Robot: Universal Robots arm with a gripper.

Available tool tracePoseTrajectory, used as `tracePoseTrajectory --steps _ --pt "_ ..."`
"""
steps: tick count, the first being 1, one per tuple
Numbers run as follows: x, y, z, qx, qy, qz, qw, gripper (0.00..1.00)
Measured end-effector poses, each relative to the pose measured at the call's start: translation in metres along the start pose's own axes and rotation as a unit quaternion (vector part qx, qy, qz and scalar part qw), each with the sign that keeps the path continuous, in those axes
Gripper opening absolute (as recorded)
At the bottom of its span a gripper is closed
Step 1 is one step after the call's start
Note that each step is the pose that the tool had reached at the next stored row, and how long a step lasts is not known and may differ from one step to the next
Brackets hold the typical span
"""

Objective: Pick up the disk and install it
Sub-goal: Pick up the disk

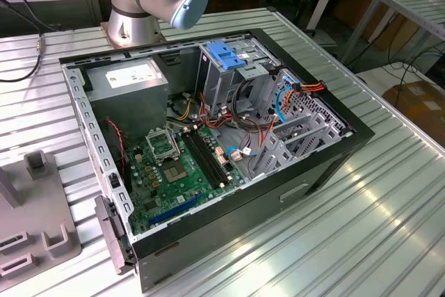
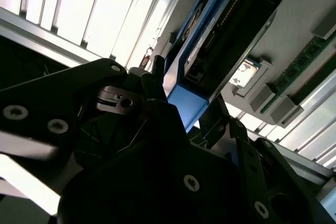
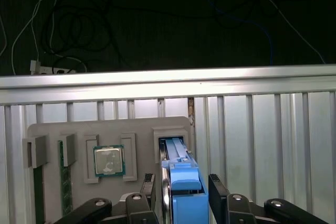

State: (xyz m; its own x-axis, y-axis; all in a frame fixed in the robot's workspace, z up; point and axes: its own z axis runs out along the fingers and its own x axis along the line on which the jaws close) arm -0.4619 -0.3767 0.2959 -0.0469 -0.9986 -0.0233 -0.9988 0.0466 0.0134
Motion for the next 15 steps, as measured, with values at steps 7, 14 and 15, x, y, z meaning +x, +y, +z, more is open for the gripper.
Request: tracePoseTrajectory --steps 7,14,15 --pt "0.0001 -0.0006 0.0018 0.0 0.0 0.0 1.0 0.53" --pt "-0.0009 -0.0005 0.0023 0.0 0.0 0.0 1.0 0.53" --pt "-0.0009 -0.0005 0.0023 0.0 0.0 0.0 1.0 0.53"
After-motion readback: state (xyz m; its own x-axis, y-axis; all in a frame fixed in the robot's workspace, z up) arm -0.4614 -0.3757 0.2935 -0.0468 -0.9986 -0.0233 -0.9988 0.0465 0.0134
